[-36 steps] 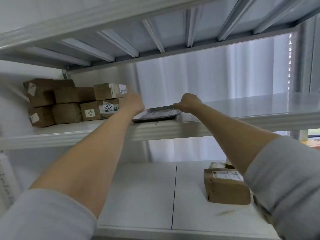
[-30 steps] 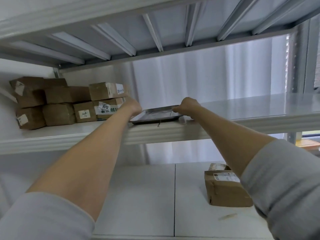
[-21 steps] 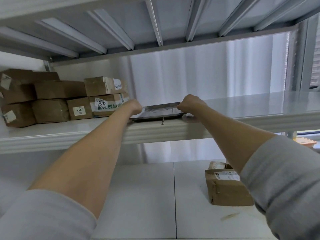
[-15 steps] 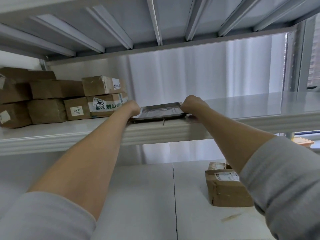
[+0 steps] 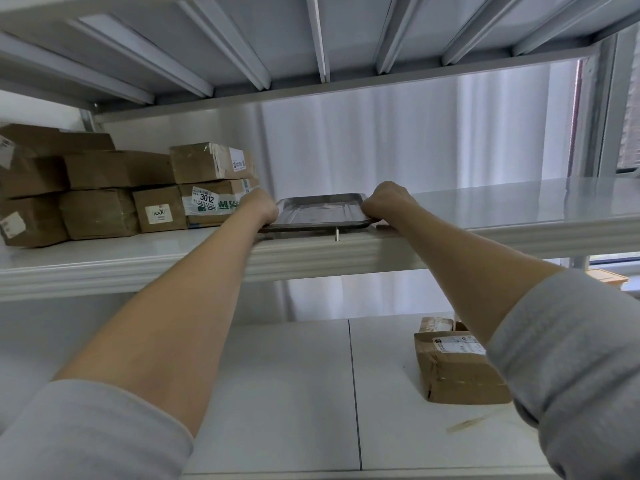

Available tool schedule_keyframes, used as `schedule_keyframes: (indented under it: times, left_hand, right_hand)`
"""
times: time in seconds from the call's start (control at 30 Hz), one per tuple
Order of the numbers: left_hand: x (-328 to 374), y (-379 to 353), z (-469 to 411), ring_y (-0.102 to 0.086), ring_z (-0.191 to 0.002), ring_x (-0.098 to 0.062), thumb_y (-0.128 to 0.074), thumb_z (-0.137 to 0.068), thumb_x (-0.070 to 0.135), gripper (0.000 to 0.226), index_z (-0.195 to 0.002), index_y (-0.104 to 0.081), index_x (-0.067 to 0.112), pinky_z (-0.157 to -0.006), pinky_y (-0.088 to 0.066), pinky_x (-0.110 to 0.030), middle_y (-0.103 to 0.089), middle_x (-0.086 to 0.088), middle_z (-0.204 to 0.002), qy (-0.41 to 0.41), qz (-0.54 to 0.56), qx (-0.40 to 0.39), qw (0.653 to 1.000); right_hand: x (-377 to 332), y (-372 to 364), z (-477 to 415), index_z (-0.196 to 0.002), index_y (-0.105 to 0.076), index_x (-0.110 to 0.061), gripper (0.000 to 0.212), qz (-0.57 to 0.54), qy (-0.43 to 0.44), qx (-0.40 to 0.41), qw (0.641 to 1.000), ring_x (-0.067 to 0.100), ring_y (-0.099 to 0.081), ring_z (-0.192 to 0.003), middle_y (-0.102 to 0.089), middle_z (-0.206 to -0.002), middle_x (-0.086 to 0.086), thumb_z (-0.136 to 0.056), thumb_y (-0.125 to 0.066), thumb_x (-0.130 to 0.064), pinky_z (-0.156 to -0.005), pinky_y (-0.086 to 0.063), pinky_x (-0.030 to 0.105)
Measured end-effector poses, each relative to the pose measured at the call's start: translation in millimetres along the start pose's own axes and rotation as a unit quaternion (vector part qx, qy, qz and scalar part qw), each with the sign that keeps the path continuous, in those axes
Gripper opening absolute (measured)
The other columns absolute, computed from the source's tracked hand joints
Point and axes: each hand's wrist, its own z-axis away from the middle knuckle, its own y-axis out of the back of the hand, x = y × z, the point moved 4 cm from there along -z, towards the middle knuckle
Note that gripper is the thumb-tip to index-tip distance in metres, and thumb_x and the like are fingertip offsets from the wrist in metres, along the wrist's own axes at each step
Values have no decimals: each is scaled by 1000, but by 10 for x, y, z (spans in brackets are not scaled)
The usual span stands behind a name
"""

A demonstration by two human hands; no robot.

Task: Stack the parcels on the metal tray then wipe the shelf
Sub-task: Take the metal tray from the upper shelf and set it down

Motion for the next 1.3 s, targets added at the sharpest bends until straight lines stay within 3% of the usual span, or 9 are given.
schedule_keyframes:
  times: [0.17,0.27,0.43,0.53,0.63,0.7,0.93,1.07,1.3]
  left_hand:
    - [-93,186,54,-50,-122,-42,-43,-97,12,39,-129,-47,-11,-100,-42,-46,-51,-28,-132,11,27,56,998]
    - [-217,283,63,-53,-118,-41,-46,-96,11,35,-122,-55,-10,-96,-45,-45,-56,-27,-128,15,56,79,995]
    - [-390,446,250,-55,-114,-36,-52,-93,14,35,-125,-56,1,-91,-49,-39,-58,-18,-126,55,92,126,986]
    - [-491,564,411,-56,-113,-37,-54,-89,17,35,-121,-58,3,-92,-50,-38,-59,-19,-124,80,105,160,978]
    - [-546,658,564,-60,-106,-36,-53,-87,15,29,-111,-63,3,-78,-47,-32,-63,-18,-117,93,108,181,973]
    - [-577,707,687,-59,-109,-34,-52,-89,13,29,-115,-62,4,-75,-43,-31,-62,-17,-119,112,109,197,968]
    - [-711,838,1175,-58,-114,-34,-53,-93,17,31,-122,-59,6,-88,-48,-36,-60,-16,-126,176,118,239,947]
    - [-771,803,1473,-60,-110,-33,-52,-95,18,30,-121,-61,5,-84,-49,-35,-62,-15,-122,190,134,242,942]
    - [-913,596,2110,-56,-114,-35,-47,-95,14,32,-126,-50,4,-92,-47,-39,-58,-18,-125,251,155,258,920]
  right_hand:
    - [-107,-46,76,-62,-38,-12,21,-63,18,-7,998,19,-43,-55,-45,-68,5,-79,-47,-3,-60,-40,27]
    - [-175,-73,136,-63,-37,-12,22,-78,32,-5,996,20,-43,-58,-43,-68,5,-81,-46,-2,-58,-39,26]
    - [-284,-110,255,-64,-37,-14,23,-98,57,-16,993,27,-49,-79,-44,-69,5,-83,-45,-3,-69,-41,31]
    - [-330,-102,357,-64,-45,-8,16,-120,50,-29,991,30,-55,-77,-52,-68,9,-78,-47,-1,-67,-45,31]
    - [-371,-81,462,-63,-43,-8,17,-137,60,-38,988,30,-51,-74,-49,-67,9,-79,-46,-2,-67,-42,30]
    - [-391,-65,547,-63,-40,-9,18,-144,73,-43,986,28,-48,-70,-47,-68,9,-79,-45,-3,-67,-40,29]
    - [-413,-3,907,-65,-39,-12,20,-162,124,-56,977,28,-50,-75,-46,-67,3,-83,-47,-10,-69,-42,30]
    - [-343,24,1126,-64,-40,-13,22,-151,138,-69,976,27,-51,-77,-48,-67,2,-84,-49,-14,-68,-41,30]
    - [-138,-93,1546,-63,-51,-11,15,-133,183,-122,966,27,-72,-77,-71,-74,11,-76,-57,-8,-78,-58,36]
